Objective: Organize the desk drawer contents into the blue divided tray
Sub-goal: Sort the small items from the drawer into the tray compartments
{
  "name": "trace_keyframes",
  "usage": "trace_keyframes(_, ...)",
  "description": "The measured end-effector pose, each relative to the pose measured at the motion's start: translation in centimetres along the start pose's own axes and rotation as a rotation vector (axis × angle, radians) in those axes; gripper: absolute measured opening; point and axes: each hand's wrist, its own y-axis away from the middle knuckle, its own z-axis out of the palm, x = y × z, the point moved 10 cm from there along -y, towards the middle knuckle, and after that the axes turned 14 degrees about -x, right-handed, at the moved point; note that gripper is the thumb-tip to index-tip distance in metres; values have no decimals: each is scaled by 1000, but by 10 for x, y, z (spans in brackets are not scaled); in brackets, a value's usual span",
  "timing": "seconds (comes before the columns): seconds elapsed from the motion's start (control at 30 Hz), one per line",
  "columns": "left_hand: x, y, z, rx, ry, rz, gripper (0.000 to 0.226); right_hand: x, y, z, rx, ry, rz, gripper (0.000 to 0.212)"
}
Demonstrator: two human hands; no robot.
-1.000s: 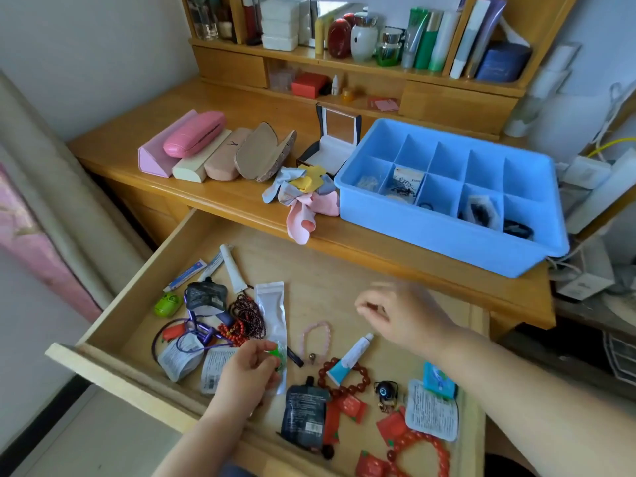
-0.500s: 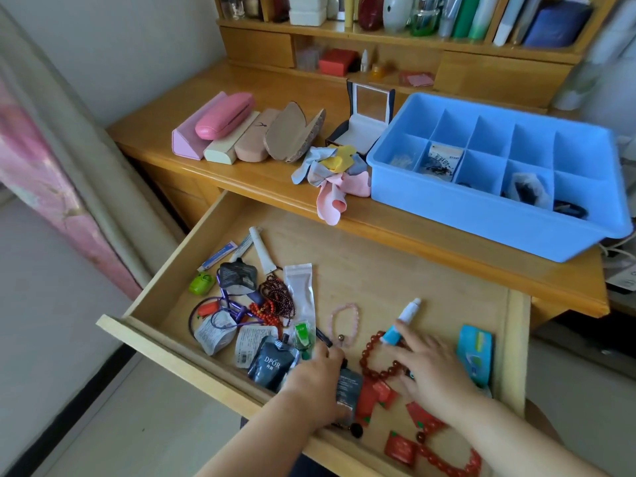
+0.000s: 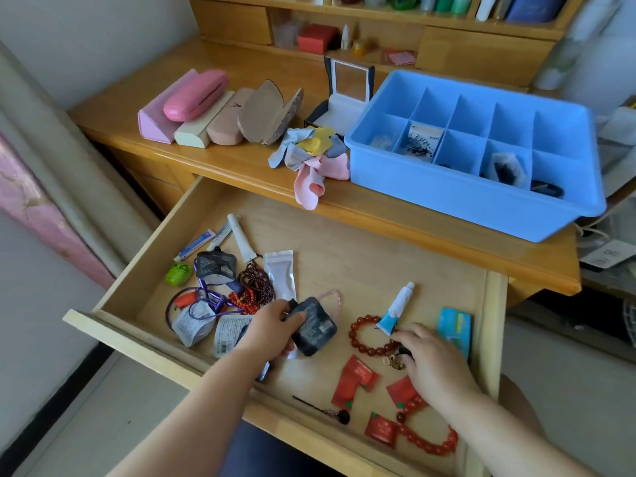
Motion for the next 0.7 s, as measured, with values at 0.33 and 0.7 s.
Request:
trace_keyframes(0.33,42,24,30,212,-548,122,27,-18,29,-4,-18,23,-172,13)
trace_keyframes(0.7,17,18,122,-272,-899,-38,17,-16,30,34,-328,208,-110,24)
